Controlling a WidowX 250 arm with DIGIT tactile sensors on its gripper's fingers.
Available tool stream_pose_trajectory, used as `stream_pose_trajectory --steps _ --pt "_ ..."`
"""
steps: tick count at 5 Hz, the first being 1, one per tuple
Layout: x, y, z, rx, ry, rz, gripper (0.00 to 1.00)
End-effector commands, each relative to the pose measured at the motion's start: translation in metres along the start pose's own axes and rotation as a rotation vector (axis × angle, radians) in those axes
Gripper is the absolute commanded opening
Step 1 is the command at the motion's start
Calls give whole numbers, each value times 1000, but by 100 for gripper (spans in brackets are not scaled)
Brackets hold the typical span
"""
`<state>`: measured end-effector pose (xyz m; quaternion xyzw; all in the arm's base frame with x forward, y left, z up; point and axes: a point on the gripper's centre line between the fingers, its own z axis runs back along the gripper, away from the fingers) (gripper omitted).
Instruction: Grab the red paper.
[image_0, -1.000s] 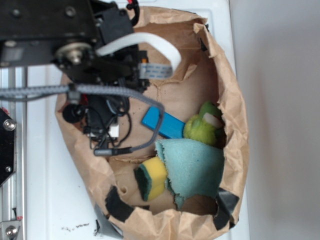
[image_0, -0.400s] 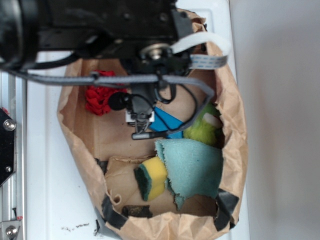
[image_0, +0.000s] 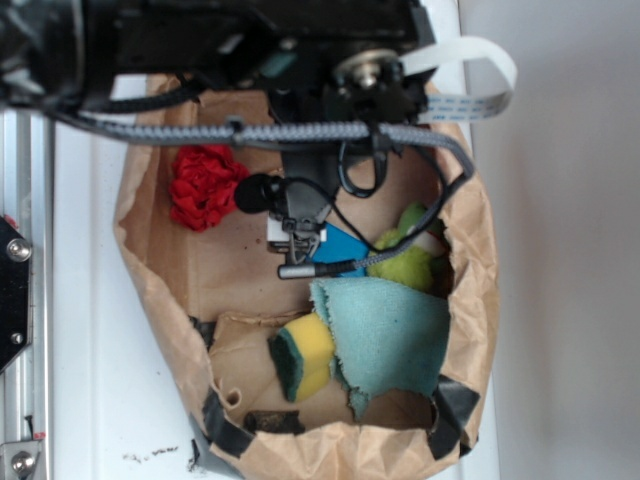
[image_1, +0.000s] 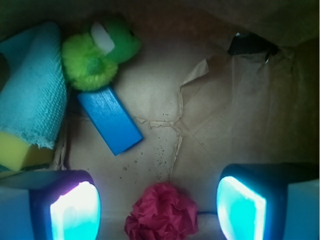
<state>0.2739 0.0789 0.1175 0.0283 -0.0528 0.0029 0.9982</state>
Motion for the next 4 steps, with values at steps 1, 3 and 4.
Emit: stream_pose_trajectory --steps 1,3,4 --pt "-18 2 -12 46 34 -31 100" --pt "-31 -7 -27 52 60 -61 100" --pt "-36 -9 -32 46 76 -68 100"
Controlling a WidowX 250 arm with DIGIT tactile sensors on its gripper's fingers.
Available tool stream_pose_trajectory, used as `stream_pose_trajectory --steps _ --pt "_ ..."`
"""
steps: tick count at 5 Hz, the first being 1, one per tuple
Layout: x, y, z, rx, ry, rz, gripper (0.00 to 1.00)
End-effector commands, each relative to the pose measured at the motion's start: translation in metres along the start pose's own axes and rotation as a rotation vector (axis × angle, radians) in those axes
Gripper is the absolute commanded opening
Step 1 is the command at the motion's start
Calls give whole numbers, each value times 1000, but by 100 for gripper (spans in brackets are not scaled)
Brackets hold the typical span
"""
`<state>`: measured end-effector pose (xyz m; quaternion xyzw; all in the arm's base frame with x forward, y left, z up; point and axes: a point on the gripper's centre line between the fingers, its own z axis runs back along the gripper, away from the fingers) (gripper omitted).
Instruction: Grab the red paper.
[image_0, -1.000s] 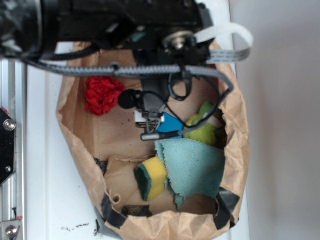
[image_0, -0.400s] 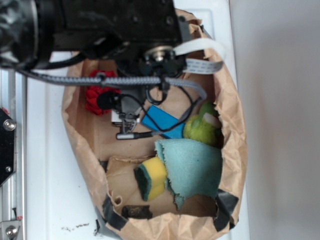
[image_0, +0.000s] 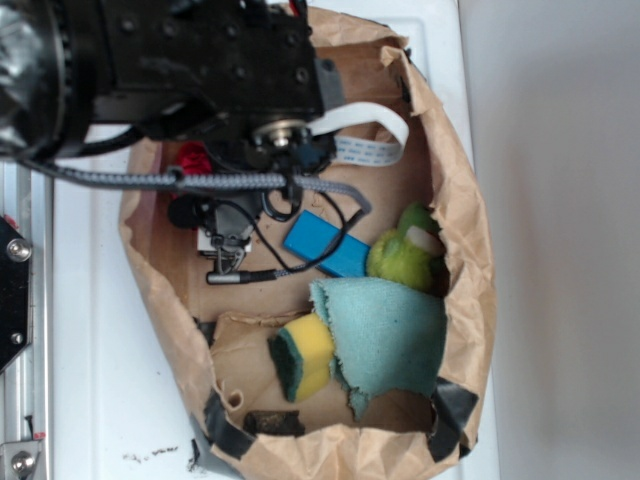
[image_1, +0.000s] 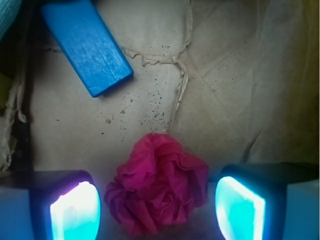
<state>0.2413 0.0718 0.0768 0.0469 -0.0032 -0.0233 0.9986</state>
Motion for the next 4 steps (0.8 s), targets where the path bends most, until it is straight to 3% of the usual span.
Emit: stream_pose_trajectory --steps 1,3,4 --pt "-29 -9 2 -6 -15 -13 100" --pt "-35 -18 -7 -28 9 33 100" --pt "-36 -19 -7 -40 -10 52 100"
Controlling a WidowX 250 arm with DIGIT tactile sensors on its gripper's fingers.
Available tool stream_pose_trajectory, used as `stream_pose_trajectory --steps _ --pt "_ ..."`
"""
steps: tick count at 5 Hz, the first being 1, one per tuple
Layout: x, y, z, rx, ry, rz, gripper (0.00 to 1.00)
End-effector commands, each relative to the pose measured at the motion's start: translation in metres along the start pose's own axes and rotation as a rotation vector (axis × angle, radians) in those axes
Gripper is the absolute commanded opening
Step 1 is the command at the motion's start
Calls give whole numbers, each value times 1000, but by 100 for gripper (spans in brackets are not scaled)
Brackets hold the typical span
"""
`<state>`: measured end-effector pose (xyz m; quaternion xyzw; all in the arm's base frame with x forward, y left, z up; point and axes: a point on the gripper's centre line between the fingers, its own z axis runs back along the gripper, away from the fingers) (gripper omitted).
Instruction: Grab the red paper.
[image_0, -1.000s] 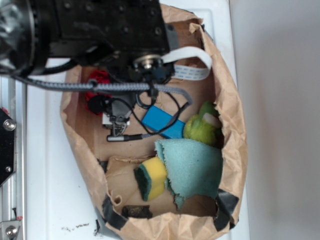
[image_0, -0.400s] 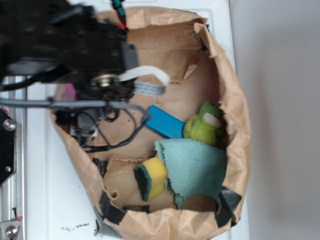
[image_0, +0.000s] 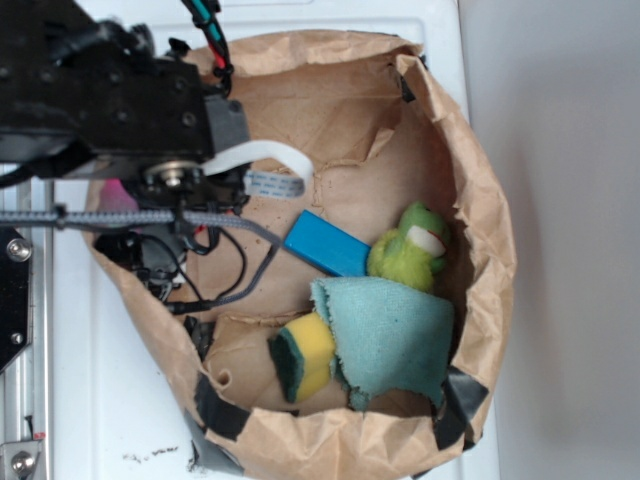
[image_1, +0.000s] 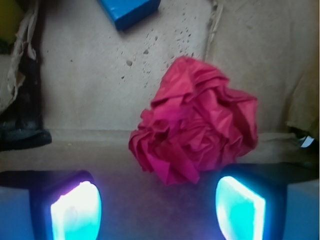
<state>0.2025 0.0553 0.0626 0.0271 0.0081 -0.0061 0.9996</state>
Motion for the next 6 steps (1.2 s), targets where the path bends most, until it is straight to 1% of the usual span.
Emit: stream_pose_trajectory --steps 1,2,3,4,6 --pt "4 2 8 -10 -47 59 100" --pt "4 3 9 -13 -56 126 100" --pt "4 2 10 -11 -68 138 100" --pt "6 4 14 13 -102 181 100" --pt "6 4 14 13 -102 181 100"
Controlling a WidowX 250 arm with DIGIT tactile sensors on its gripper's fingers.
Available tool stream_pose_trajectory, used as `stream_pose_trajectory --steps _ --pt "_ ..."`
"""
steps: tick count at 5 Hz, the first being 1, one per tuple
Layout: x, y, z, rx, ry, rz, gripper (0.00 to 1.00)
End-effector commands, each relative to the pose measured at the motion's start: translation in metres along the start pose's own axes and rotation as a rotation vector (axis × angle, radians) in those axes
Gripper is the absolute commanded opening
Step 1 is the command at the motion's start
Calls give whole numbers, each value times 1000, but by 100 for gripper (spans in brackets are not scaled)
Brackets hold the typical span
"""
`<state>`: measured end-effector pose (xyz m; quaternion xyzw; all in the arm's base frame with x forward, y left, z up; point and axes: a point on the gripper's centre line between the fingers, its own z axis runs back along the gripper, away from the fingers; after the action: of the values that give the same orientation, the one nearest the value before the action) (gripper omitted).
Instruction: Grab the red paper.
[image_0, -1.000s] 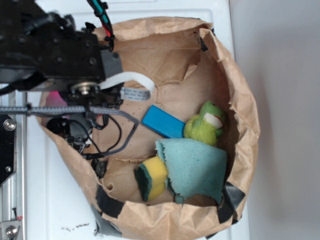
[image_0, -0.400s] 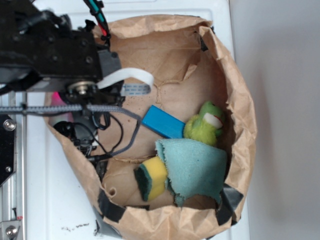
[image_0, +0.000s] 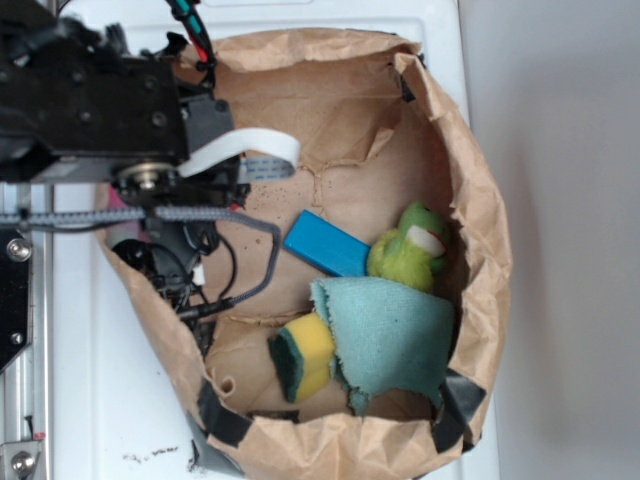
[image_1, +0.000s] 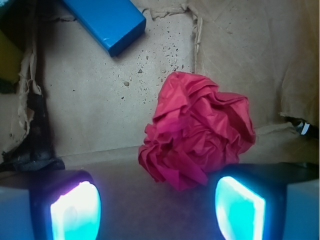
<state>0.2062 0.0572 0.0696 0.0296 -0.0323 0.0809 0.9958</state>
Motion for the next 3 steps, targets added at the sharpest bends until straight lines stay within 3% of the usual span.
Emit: stream_pose_trajectory --steps 1,2,3 --pt "4 1 7 7 -27 5 100" --pt "41 1 -14 46 -42 65 100" --pt "51 3 -23 77 -24 77 100"
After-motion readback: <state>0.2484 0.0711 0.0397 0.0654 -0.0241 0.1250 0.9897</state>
